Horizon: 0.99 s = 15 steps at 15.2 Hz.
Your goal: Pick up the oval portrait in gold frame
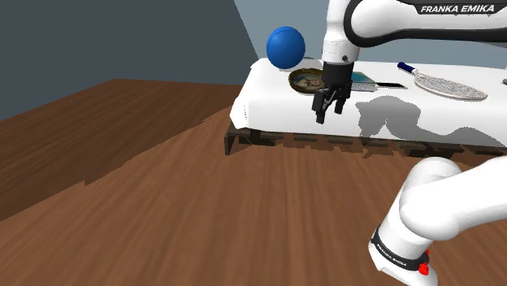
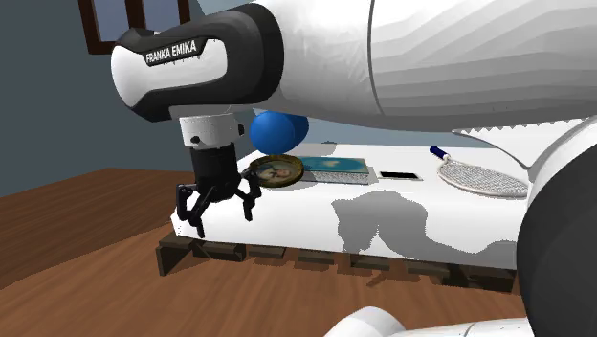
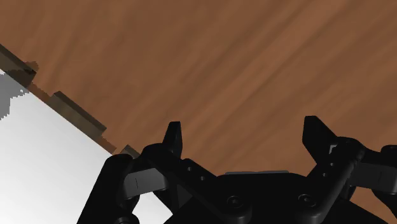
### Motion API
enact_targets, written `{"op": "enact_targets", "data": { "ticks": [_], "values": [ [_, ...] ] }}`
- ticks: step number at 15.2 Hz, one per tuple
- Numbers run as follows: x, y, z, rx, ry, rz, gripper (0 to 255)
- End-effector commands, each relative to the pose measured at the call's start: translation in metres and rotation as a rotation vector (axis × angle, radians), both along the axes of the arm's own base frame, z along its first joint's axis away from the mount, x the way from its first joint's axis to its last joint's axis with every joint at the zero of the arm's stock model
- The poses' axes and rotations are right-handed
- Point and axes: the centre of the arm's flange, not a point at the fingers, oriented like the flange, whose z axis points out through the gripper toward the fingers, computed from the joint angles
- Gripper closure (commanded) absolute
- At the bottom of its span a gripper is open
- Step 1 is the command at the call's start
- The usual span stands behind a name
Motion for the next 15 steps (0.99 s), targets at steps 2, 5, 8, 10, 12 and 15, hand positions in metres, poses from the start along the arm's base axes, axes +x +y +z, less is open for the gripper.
{"op": "enact_targets", "data": {
  "ticks": [2, 5, 8, 10, 12, 15],
  "values": [
    [0.008, -0.011, 0.002, 0.002, -0.002, -0.012, 0],
    [0.03, -0.043, 0.01, 0.009, -0.01, -0.049, 0],
    [0.051, -0.077, 0.017, 0.015, -0.017, -0.085, 0],
    [0.064, -0.1, 0.022, 0.02, -0.022, -0.11, 0],
    [0.076, -0.123, 0.027, 0.024, -0.027, -0.134, 0],
    [0.094, -0.158, 0.034, 0.031, -0.034, -0.17, 0]
  ]
}}
